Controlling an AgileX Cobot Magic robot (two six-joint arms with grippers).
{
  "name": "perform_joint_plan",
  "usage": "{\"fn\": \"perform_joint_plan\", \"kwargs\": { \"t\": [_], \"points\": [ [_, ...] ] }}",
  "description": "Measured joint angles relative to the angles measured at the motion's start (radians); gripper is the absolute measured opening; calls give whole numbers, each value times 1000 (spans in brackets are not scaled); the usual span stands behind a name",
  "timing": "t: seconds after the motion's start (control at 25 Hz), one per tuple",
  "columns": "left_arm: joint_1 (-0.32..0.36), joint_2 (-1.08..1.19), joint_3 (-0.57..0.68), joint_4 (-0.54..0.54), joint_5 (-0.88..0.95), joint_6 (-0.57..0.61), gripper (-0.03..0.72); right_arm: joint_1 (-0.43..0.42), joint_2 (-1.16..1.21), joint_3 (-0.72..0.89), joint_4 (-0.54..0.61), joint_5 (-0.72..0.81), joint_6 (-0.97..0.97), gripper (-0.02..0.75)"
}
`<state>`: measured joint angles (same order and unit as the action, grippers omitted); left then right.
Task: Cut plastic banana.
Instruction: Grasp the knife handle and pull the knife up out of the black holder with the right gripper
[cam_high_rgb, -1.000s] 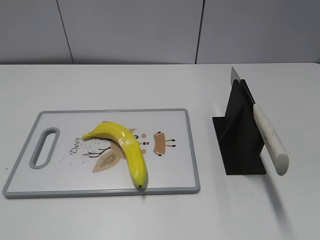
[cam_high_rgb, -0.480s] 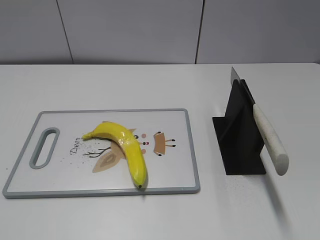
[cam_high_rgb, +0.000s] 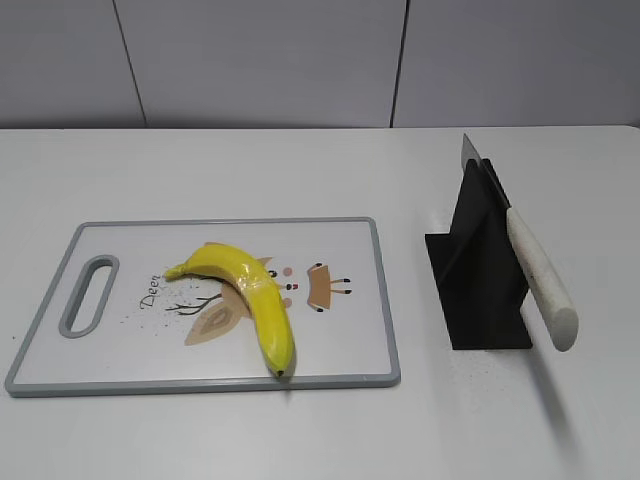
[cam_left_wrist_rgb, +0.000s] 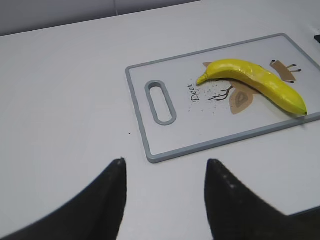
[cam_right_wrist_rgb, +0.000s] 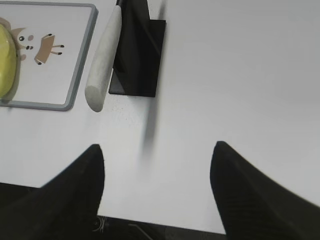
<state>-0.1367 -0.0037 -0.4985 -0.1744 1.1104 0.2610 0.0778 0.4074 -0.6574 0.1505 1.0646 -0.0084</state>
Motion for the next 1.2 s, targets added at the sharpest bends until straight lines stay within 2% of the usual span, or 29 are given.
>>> {"fn": "perform_joint_plan", "kwargs": {
  "t": [0.44, 0.56, 0.8, 1.2],
  "points": [
    [0, 0, 0, 0, 0, -1, 489, 16, 367, -165, 0, 50, 23, 495],
    [0, 0, 0, 0, 0, -1, 489, 67, 458, -205, -24, 47, 30, 485],
    [0, 0, 0, 0, 0, -1, 489, 269, 695, -293, -28, 39, 55, 480],
    [0, 0, 0, 0, 0, -2, 489, 289, 927, -341, -17, -52, 181, 480]
  ]
}}
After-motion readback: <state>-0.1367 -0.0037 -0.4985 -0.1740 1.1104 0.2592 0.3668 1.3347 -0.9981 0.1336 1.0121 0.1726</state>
